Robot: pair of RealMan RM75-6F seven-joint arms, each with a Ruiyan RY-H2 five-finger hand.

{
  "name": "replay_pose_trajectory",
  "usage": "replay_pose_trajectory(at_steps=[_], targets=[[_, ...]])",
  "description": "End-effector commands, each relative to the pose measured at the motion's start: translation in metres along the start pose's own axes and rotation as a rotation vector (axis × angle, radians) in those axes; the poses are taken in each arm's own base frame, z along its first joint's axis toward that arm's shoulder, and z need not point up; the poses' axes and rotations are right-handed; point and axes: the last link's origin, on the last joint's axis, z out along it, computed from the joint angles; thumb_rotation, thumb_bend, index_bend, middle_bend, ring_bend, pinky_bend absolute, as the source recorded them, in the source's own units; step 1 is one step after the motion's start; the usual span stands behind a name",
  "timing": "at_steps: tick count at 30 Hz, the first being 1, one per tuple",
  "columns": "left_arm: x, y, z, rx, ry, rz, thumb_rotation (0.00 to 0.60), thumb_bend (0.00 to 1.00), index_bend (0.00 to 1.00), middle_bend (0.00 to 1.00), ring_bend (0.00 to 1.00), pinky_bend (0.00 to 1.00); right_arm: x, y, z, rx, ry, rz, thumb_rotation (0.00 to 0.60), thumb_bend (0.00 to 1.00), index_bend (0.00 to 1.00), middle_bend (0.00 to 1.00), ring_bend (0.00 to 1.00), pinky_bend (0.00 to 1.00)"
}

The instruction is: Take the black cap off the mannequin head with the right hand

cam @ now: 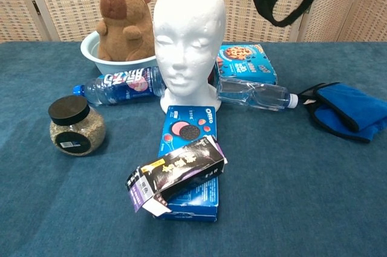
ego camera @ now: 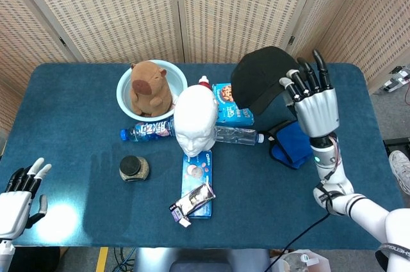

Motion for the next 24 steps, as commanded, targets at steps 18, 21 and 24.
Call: replay_pose_trajectory(at_steps=[18,21,24], targets=[[-0.006,0.0,0.002,0.001,-0.02,0.003,0.6,0.62,0.1,0.0,0.0,0.0,-0.043,0.013,-0.068,-0.042,-0.216,-0.032,0.6,0.47,0.85,0.5,0.25,0.13],[-0.005,-0.001,0.001,0.006,-0.02,0.001,0.6,0.62,0.1,0.0,0.0,0.0,-0.049,0.009,-0.078,-0.048,-0.241,-0.017,0.6,0.47,0.85,0.5,0.25,0.13],[-0.005,-0.002,0.0,0.01,-0.02,0.001,0.6,0.62,0.1,0.0,0.0,0.0,-0.053,0.006,-0.09,-0.059,-0.268,-0.004,0.6,0.47,0.85,0.5,0.25,0.13]])
